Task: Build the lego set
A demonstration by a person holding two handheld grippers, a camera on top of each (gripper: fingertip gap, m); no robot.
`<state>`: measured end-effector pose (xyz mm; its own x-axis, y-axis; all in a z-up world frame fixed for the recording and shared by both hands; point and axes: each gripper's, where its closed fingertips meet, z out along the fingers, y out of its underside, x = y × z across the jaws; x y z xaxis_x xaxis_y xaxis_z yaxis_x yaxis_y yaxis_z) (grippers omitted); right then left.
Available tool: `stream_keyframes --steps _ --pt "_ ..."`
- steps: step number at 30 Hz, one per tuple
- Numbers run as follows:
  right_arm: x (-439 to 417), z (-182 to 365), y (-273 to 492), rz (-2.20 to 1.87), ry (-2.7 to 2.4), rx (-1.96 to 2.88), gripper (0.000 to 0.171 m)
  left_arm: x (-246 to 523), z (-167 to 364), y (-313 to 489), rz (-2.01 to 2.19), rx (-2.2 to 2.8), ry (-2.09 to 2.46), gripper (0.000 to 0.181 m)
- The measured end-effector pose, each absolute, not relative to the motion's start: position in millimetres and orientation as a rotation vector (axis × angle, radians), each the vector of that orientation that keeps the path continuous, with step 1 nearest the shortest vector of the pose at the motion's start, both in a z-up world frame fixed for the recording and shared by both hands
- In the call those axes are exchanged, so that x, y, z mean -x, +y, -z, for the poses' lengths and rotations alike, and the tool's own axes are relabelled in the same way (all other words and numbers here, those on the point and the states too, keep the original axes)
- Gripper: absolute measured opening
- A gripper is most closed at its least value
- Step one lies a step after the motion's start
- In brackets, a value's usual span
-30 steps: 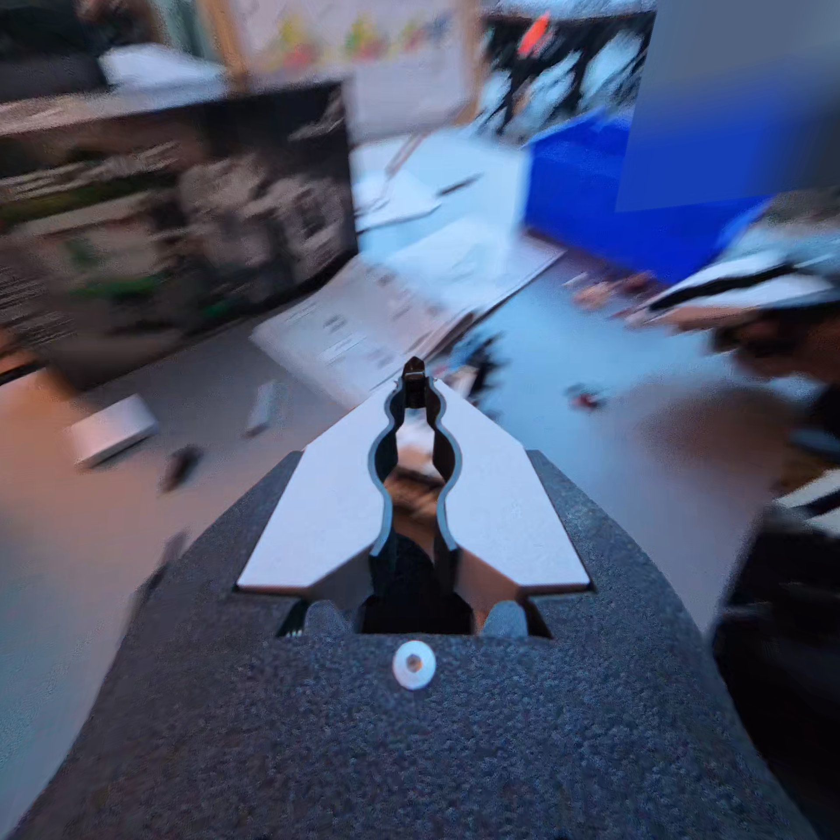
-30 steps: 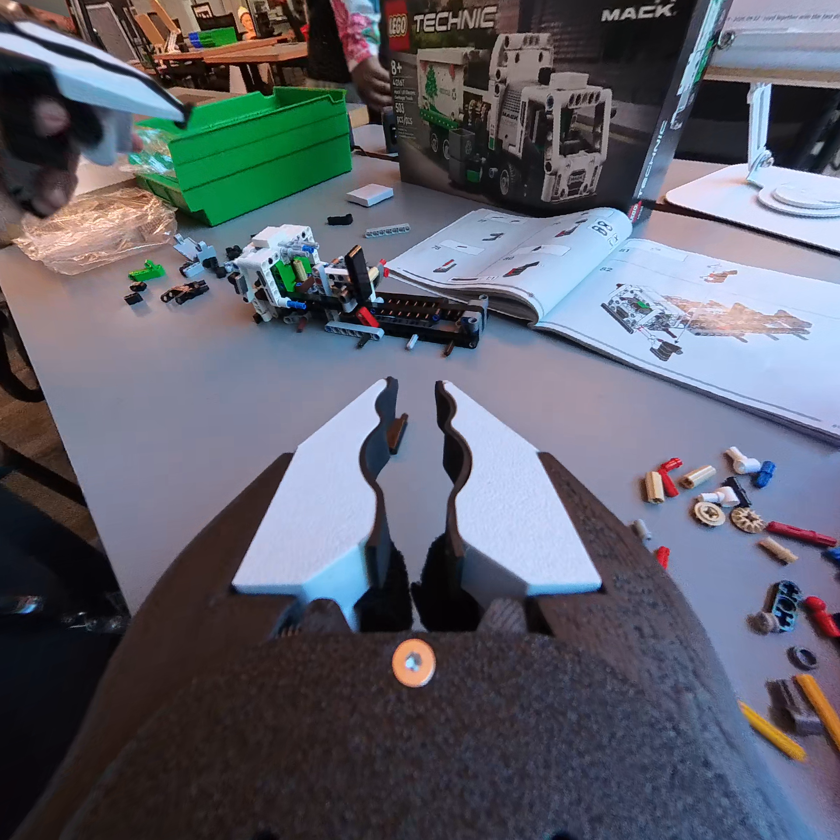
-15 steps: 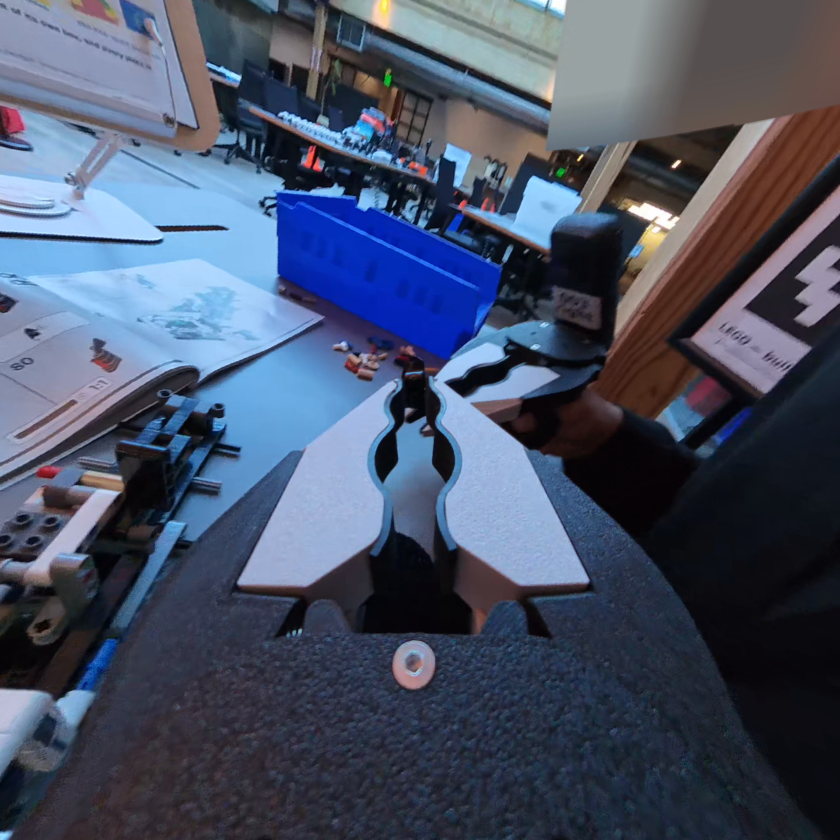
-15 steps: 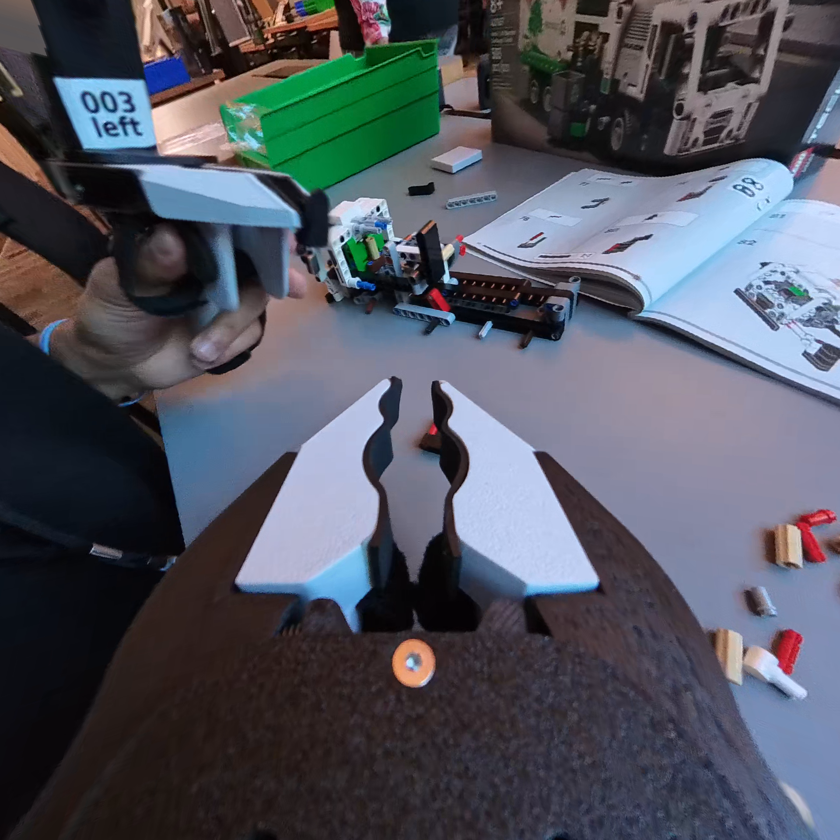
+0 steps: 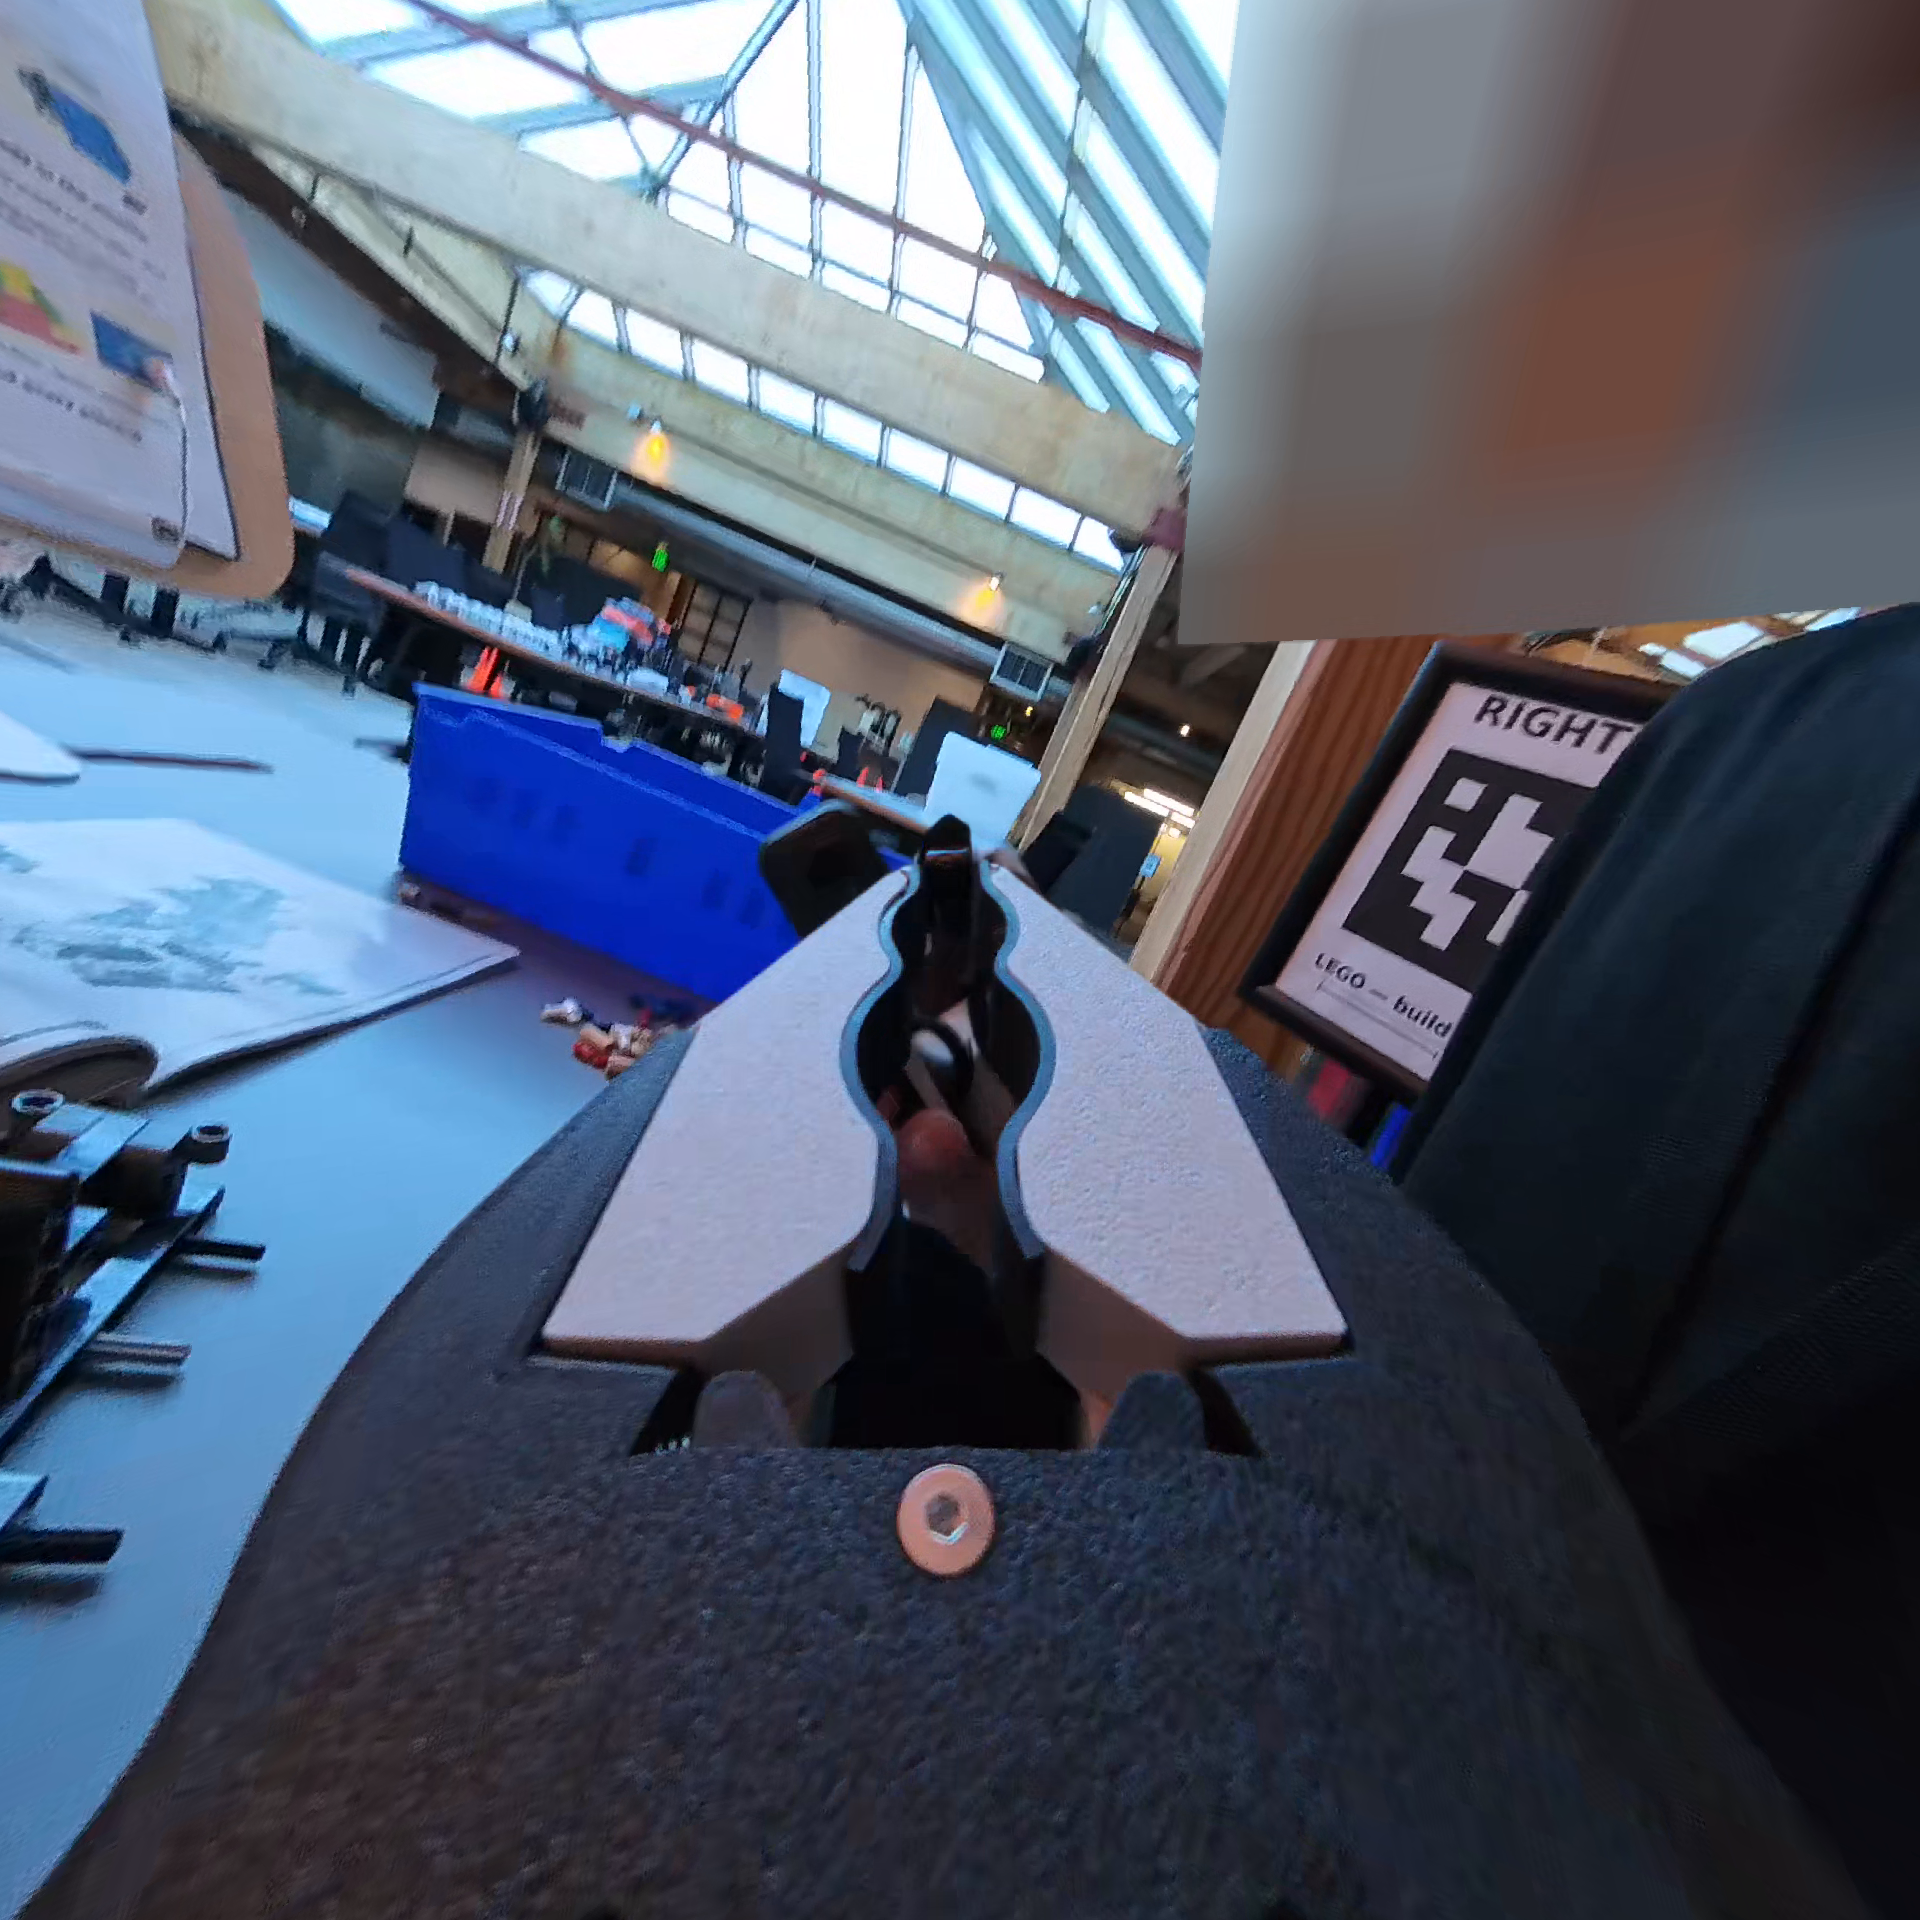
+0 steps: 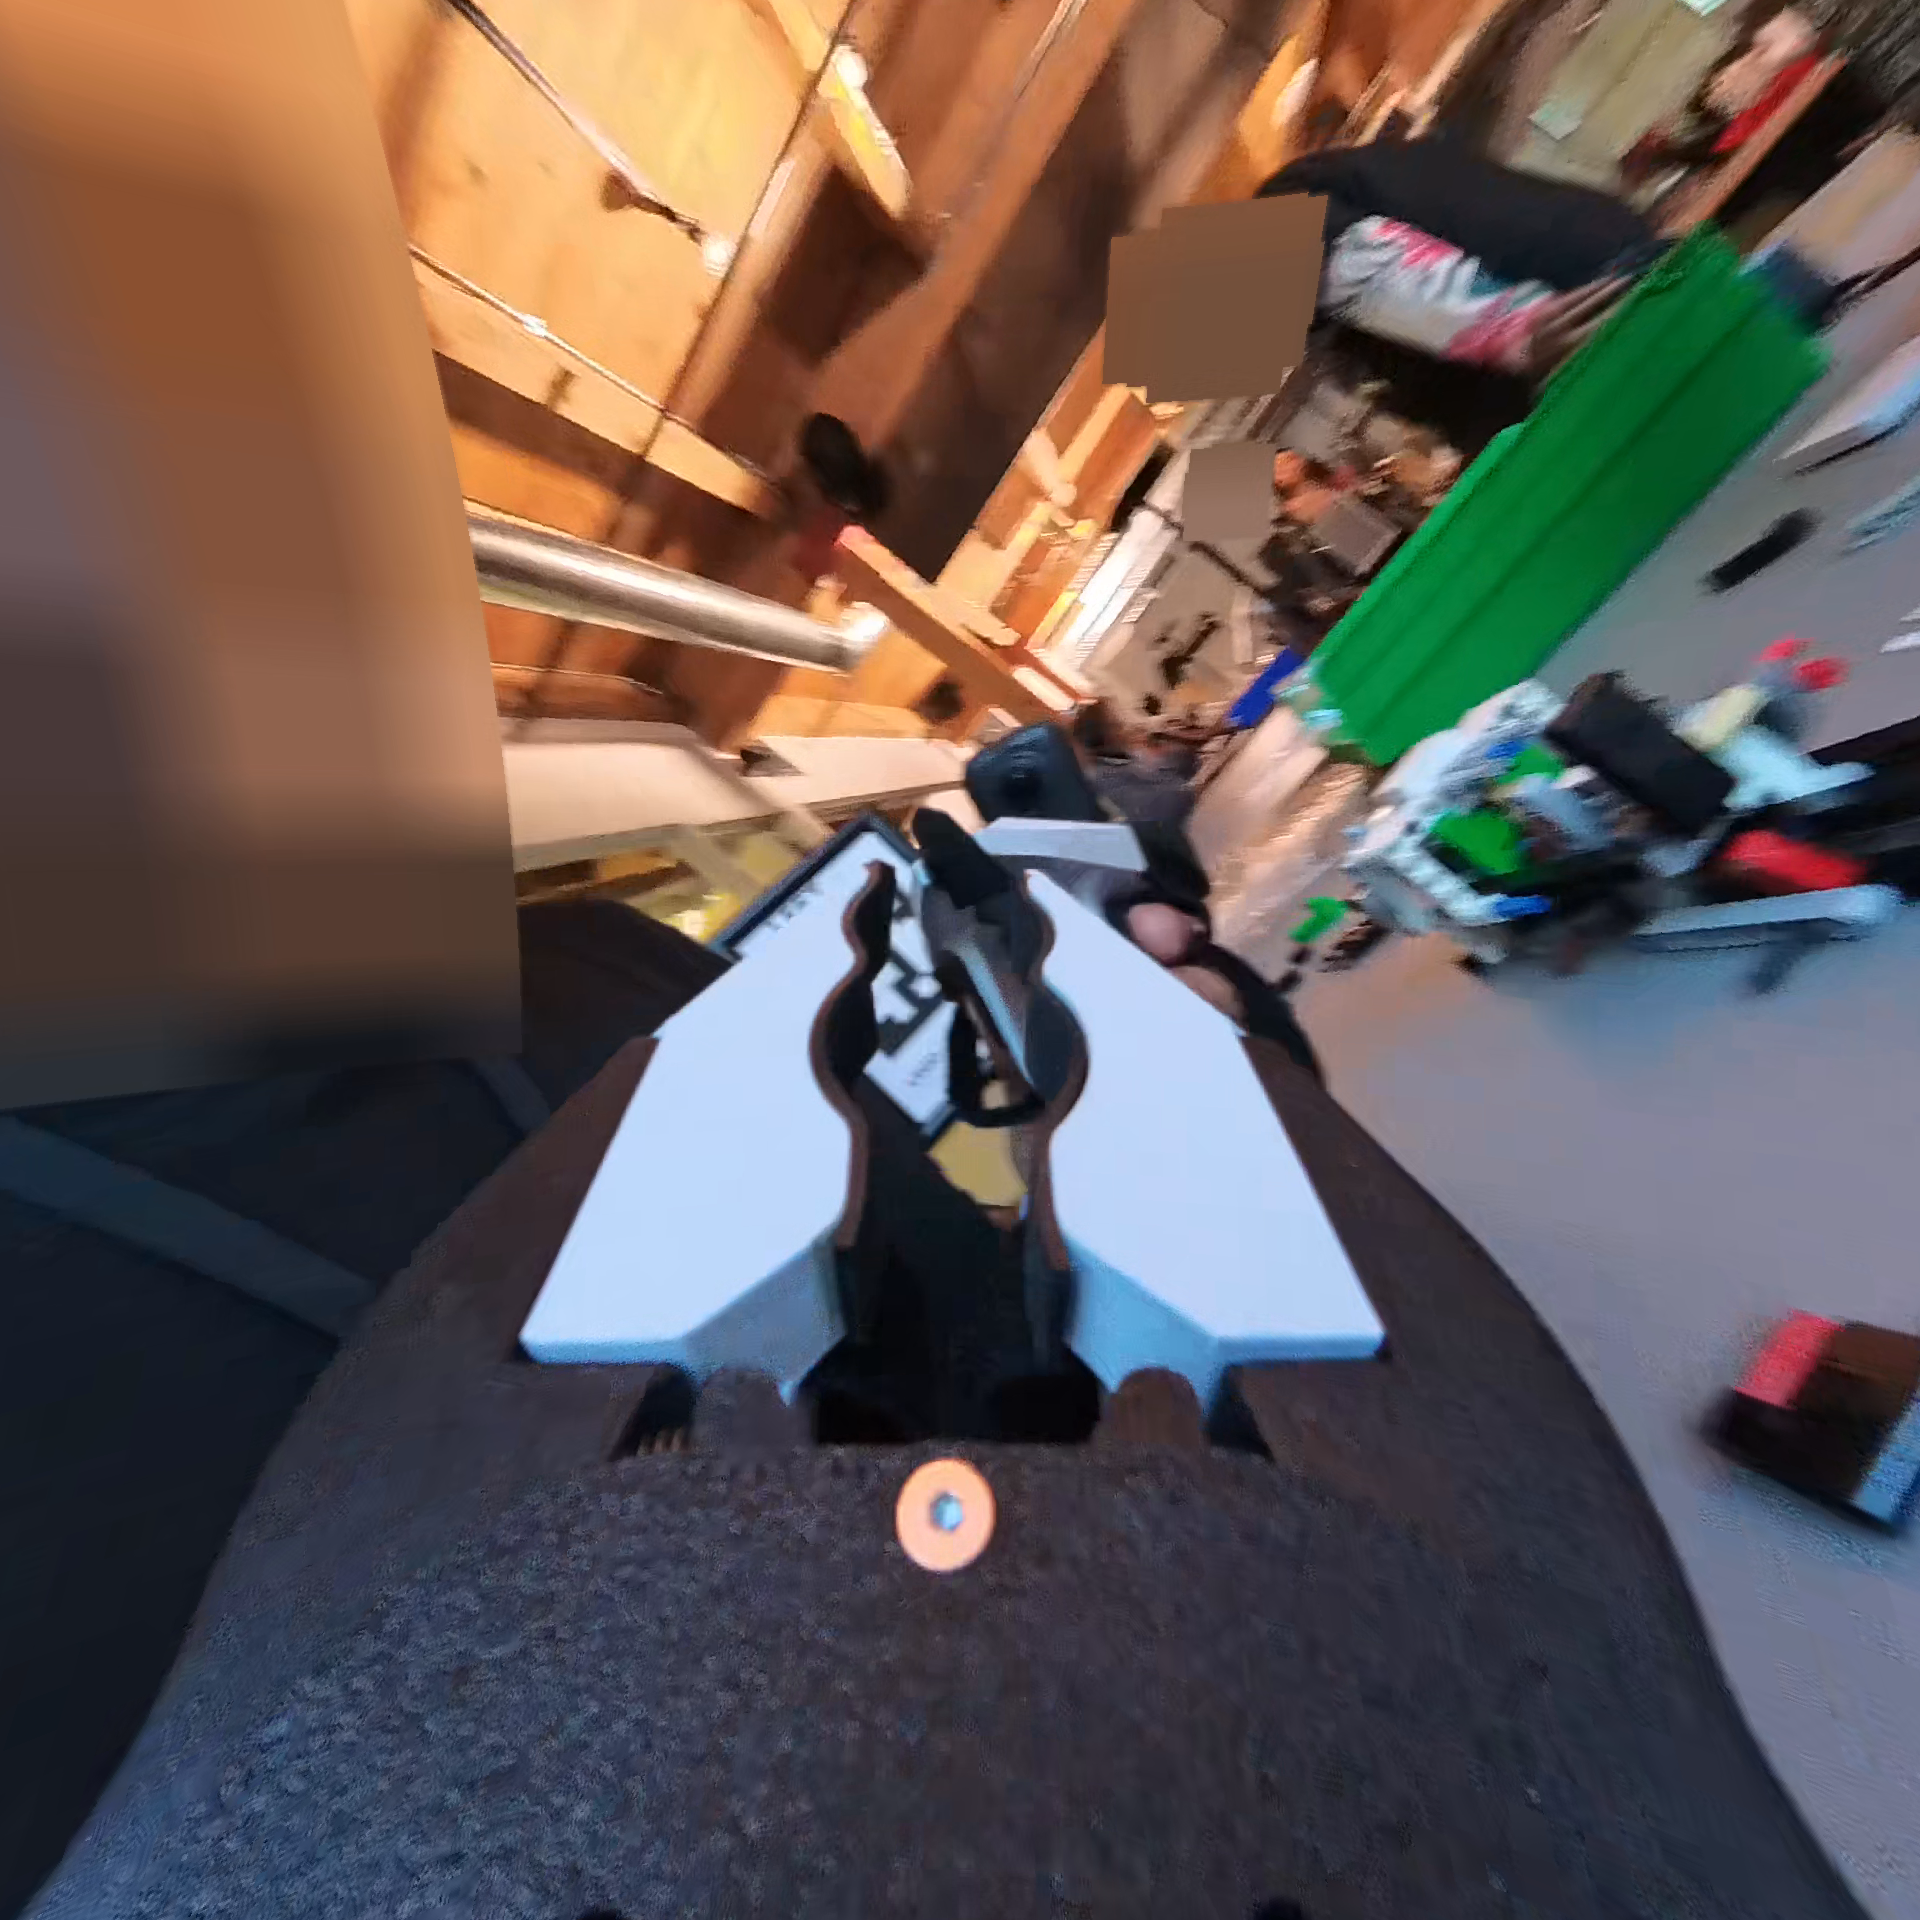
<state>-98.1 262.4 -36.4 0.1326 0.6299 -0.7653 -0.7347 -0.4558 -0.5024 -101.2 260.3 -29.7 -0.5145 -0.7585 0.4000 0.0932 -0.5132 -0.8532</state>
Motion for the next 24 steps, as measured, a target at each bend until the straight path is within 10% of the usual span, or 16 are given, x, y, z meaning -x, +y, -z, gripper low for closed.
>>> stream_keyframes --steps 24 --pt "136.6 11.8 230.3 -2.01 0.055 1.06 0.007 130.4 9.3 221.4 1.99 0.743 1.175 0.007"
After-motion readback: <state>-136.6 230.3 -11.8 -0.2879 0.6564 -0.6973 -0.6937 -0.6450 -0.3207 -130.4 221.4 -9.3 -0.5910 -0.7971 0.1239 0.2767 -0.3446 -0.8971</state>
